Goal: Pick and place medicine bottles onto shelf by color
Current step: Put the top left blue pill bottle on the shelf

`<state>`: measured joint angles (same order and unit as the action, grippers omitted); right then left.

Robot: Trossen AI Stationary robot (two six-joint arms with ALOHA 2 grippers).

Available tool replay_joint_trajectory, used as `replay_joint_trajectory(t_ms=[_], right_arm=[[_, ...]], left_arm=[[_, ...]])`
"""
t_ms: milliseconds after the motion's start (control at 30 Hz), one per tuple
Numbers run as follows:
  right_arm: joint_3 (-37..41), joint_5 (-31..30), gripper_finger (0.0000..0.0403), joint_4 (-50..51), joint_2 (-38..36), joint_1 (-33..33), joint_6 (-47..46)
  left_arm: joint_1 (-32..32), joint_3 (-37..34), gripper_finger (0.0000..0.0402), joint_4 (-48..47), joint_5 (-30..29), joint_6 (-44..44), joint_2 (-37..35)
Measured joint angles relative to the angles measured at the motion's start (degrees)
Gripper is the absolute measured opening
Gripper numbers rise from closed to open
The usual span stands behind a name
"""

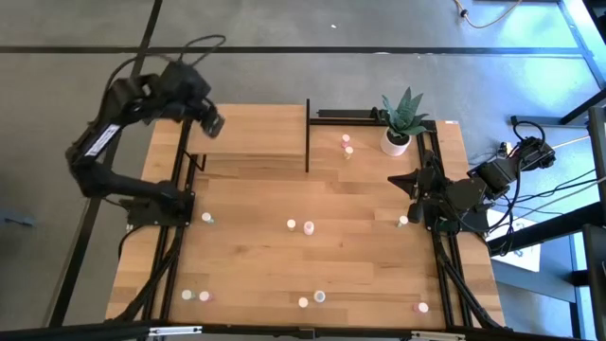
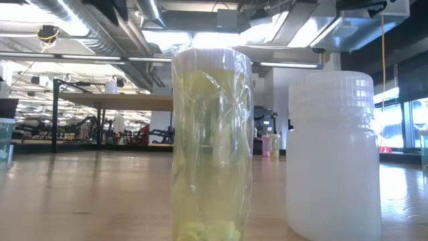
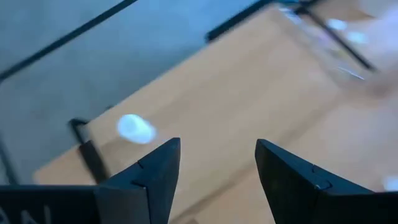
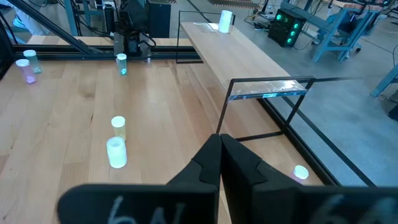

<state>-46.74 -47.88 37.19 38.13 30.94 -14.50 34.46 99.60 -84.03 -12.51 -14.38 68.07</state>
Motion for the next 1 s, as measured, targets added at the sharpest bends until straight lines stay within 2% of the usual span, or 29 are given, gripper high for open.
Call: replay_joint_trajectory(t_ms=[200, 500, 667, 1000], right_arm=[[0.0, 0.01, 0.0012, -0.02, 0.0, -0.02, 0.02], [0.0, 0.01, 0.0012, -0.01, 0.0, -0.02, 0.0], [0.0, 0.02, 0.0012, 0.0, 0.0, -0.02, 0.0], [0.0, 0.0, 0.0012, -0.02, 0.0, -0.02, 0.02]], left_arm=[[-13.55, -1.38, 0.0201, -0.35, 0.7, 1.46, -4.69], [-28.15, -6.64, 0.0201, -0.59, 7.43, 1.18, -5.94], [-33.37, -11.67, 0.0201, -0.83, 10.88, -1.93, -5.94], [-38.38, -24.78, 0.0201, -4.29, 17.88, -13.93, -8.84]])
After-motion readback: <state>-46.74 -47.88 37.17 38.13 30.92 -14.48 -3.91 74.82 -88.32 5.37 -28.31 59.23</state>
